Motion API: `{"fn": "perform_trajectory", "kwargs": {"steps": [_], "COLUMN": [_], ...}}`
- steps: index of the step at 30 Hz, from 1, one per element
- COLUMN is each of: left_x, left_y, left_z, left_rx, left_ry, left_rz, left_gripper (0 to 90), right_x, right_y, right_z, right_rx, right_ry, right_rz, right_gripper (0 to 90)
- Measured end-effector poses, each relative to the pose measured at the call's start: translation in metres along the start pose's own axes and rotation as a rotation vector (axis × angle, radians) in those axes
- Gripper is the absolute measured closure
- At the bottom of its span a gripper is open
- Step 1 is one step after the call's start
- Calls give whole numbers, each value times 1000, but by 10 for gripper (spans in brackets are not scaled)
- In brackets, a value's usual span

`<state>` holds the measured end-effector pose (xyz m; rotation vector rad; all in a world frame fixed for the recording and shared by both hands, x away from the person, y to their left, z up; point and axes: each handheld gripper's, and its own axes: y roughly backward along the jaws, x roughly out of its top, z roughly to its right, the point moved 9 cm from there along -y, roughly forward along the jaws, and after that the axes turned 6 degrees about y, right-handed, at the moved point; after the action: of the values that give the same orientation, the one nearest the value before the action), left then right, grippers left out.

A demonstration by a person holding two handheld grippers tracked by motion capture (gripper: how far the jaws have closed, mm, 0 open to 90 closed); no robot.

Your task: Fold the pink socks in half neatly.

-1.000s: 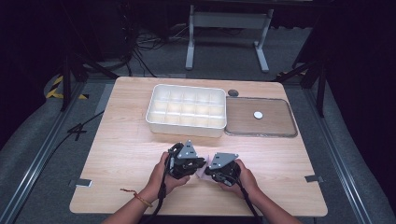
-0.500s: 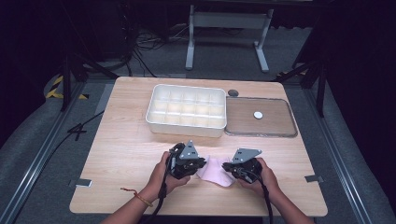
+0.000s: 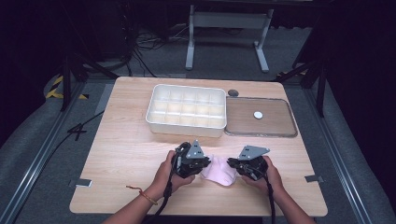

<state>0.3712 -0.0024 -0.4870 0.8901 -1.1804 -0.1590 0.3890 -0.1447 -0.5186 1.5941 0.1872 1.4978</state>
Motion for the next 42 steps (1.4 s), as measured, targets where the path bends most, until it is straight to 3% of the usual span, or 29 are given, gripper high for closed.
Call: {"fn": "perform_trajectory", "kwargs": {"steps": [7,11,14,17,20,23,30,38,42], "left_x": [4,6,6,6,6,8,8,8,7], "left_y": [-7,-7,-7,-7,-9,-13,-26,-35,-39], "left_z": [5,5,6,6,6,9,15,18,20], "left_rx": [-5,-3,-2,-1,1,-7,-14,-8,-15], "left_ry": [1,-20,-25,-25,-24,-40,-50,-59,-56], "left_rz": [3,-8,-10,-15,-15,-26,-45,-58,-62], "left_gripper": [838,838,838,838,838,838,838,837,837], "right_x": [-9,-4,-1,-4,-7,-15,-15,-14,-17], "right_y": [-8,0,7,6,2,-6,-9,-2,-5], "right_z": [3,4,3,-1,-1,-1,-2,3,1], "right_rx": [1,-1,10,32,28,42,76,68,73], "right_ry": [-9,-21,-41,-50,-57,-47,-53,-80,-57], "right_rz": [-37,1,26,8,-12,-59,-57,-28,-59], "right_gripper": [841,825,782,689,667,689,714,681,696]}}
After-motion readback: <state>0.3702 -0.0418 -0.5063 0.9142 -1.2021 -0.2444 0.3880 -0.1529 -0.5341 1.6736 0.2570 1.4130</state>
